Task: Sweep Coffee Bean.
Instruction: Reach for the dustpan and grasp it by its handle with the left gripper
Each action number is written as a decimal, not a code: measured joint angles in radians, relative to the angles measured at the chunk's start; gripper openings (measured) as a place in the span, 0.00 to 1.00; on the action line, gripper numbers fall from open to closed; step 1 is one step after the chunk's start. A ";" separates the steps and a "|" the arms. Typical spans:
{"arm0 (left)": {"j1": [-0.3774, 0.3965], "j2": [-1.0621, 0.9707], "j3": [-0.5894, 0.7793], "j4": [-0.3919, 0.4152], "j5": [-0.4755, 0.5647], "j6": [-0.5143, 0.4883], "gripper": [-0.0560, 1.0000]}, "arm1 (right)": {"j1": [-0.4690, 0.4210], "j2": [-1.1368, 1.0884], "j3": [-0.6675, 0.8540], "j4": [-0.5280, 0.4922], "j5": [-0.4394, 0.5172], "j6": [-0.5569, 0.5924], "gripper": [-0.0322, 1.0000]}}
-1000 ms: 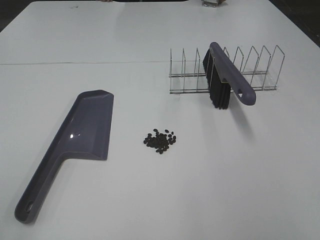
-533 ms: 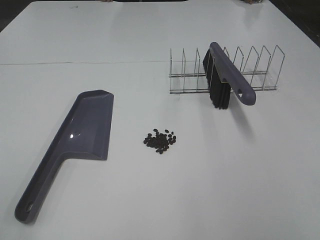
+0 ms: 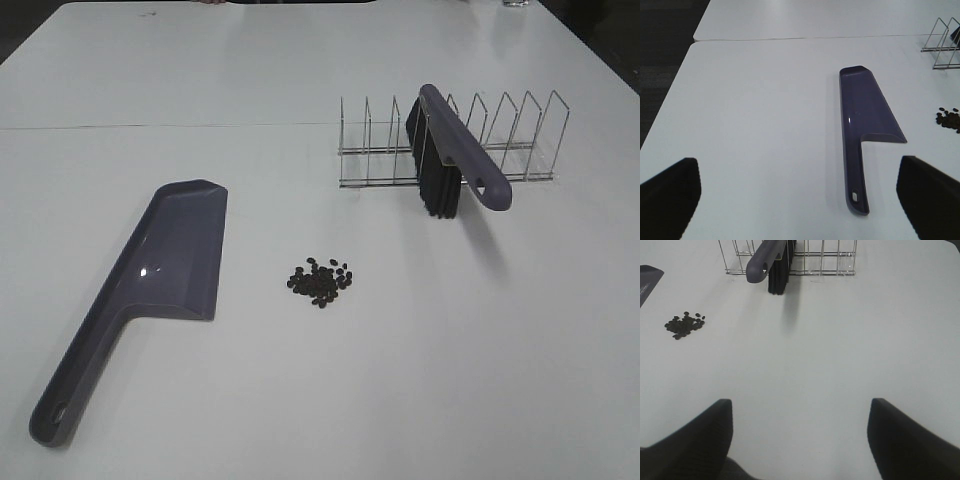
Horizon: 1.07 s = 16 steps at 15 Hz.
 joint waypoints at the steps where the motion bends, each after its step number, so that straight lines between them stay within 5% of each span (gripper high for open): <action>1: 0.000 0.000 0.000 0.000 0.000 0.000 0.99 | 0.000 0.000 0.000 0.000 0.000 0.000 0.68; 16: 0.000 0.000 0.000 0.004 0.000 0.000 0.99 | 0.000 0.000 0.000 0.000 0.000 0.000 0.68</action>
